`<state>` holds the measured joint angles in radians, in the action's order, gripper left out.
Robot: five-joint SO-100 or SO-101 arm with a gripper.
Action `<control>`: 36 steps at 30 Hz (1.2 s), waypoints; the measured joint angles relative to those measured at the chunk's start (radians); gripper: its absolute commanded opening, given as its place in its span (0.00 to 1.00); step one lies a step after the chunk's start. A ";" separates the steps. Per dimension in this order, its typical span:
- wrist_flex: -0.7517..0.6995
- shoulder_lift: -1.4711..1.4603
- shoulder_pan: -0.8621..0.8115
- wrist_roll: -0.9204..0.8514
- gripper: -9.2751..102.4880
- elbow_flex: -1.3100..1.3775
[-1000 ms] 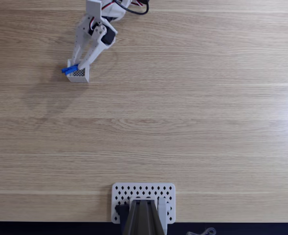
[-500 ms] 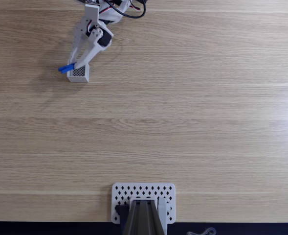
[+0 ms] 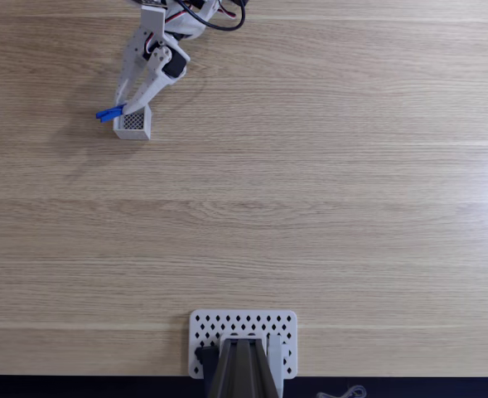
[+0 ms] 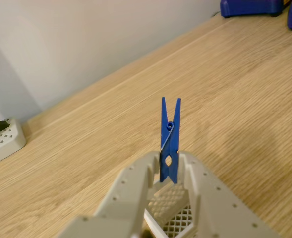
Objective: Grasp a peg and put it in the crate.
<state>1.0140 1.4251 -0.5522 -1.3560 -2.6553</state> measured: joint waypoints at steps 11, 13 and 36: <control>0.000 0.000 0.000 -0.008 0.07 0.000; 0.000 0.000 0.000 -0.008 0.07 0.000; -0.980 0.844 0.489 0.483 0.08 -0.020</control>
<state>0.0337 2.2688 -0.0629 -0.8728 -2.6753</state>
